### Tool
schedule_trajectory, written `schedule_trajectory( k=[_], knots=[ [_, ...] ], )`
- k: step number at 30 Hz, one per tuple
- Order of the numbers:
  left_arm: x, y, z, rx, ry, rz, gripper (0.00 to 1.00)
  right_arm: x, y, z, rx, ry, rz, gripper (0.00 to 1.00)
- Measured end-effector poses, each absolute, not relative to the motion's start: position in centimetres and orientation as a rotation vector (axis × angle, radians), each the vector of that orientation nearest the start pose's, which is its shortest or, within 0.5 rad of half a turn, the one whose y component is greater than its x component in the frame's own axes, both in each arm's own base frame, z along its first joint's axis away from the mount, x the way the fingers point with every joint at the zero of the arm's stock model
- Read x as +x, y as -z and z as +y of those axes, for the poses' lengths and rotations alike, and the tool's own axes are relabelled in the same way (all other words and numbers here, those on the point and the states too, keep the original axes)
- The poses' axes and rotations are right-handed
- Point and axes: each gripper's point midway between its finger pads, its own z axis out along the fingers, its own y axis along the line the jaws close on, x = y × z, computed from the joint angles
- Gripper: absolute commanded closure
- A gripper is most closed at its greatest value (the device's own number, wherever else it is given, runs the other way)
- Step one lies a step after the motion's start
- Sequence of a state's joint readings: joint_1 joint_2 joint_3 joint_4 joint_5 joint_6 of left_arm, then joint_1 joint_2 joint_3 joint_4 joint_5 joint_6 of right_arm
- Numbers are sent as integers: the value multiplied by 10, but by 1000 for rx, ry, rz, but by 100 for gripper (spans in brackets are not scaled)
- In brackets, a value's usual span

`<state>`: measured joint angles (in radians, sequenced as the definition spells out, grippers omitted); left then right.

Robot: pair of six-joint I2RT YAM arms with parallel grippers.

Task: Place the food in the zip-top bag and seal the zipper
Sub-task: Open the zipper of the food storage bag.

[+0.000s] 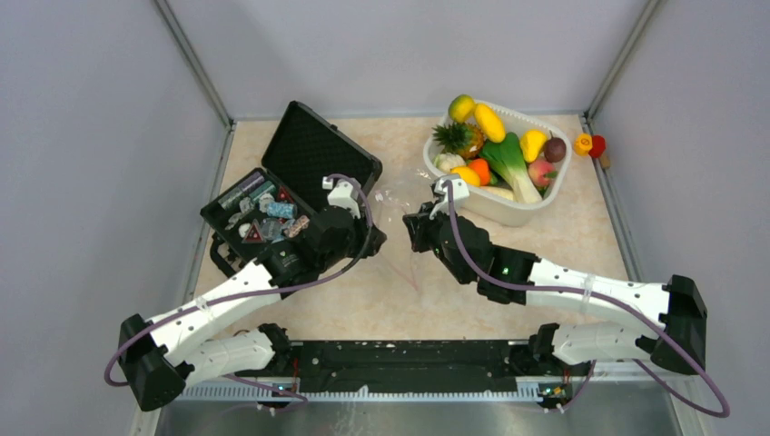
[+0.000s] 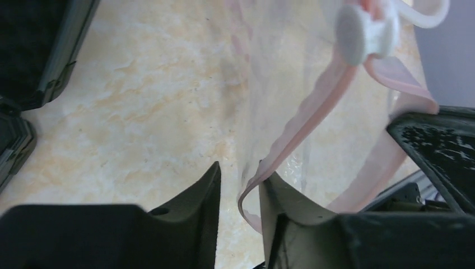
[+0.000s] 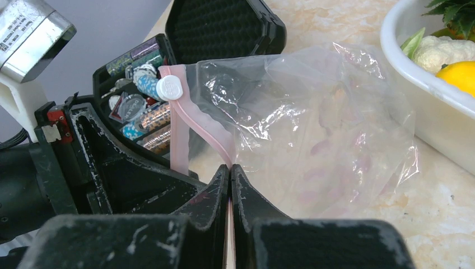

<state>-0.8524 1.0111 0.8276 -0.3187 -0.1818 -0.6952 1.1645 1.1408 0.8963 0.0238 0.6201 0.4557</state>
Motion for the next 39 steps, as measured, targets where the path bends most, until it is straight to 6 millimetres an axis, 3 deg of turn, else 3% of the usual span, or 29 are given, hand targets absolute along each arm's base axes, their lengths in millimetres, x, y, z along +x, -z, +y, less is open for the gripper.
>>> schedule_trajectory(
  k=[4,6,12,15,18,23,26,28,32,39],
  knots=[
    [231,-197,-236,23,656,2157,94,228,-267,311,-179,-628,1783,100],
    [233,-197,-230,16,619,2149,100,227,-270,310,-174,-639,1778,100],
    [239,-206,-215,2,542,2105,100,215,-288,305,-195,-724,1745,100],
    [239,-220,-211,33,516,2084,100,209,-292,306,-228,-756,1743,100],
    [234,-256,-215,113,552,2053,100,202,-291,310,-296,-776,1775,100],
    [219,-339,-226,222,679,1997,100,195,-313,322,-388,-944,1765,100],
    [207,-366,-233,275,738,2005,100,199,-324,322,-392,-1049,1745,100],
    [197,-365,-236,314,761,2045,100,198,-331,320,-405,-1115,1732,100],
    [178,-342,-244,379,796,2172,100,199,-332,314,-425,-1170,1745,100],
    [170,-296,-264,417,805,2326,100,200,-301,300,-425,-1140,1863,100]
  ],
)
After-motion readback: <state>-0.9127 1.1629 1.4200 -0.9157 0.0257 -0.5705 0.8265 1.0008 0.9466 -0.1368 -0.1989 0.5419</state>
